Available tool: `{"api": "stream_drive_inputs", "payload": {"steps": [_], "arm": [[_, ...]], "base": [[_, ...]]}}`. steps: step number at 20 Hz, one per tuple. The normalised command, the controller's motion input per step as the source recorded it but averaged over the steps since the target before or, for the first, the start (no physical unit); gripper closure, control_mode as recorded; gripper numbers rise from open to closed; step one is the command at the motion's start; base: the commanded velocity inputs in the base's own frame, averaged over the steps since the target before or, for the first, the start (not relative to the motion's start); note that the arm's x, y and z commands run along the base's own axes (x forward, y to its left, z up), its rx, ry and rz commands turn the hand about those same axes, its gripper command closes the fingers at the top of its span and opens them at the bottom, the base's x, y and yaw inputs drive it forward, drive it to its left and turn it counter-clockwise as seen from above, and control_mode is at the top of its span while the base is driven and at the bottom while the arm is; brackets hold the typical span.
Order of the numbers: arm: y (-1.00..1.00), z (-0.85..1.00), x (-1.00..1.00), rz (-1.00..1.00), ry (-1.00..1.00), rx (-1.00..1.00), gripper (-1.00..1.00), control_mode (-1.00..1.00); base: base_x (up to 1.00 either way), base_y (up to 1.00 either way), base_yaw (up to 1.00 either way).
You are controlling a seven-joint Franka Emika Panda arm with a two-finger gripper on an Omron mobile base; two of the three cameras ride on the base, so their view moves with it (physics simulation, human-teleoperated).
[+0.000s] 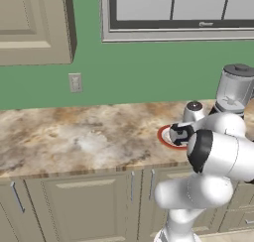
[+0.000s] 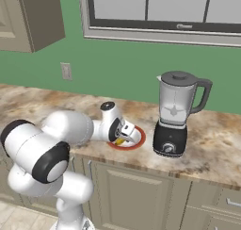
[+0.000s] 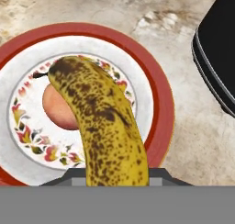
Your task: Pick the banana and peach from the fridge and place them on the plate next to the blender to make a fruit smoothie.
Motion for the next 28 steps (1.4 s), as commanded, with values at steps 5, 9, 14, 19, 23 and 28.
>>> {"api": "stream_drive_inputs", "payload": {"steps": [5, 9, 14, 19, 23, 28], "arm": [[-0.01, -0.17, 0.0, 0.0, -0.01, 0.0, -1.0, -1.0], [-0.08, 0.0, 0.0, 0.0, 0.0, 0.0, -1.0, -1.0], [-0.01, 0.1, 0.0, 0.0, 0.0, 0.0, -1.0, -1.0], [0.0, 0.53, -0.24, 0.0, -0.03, 0.0, -1.0, -1.0], [0.0, 0.72, -0.63, 0.0, -0.08, 0.0, -1.0, -1.0], [0.0, 0.43, -0.92, 0.0, -0.06, 0.0, -1.0, -1.0]], "base": [[0.0, 0.0, 0.0], [0.0, 0.0, 0.0], [0.0, 0.0, 0.0], [0.0, 0.0, 0.0], [0.0, 0.0, 0.0], [0.0, 0.0, 0.0]]}}
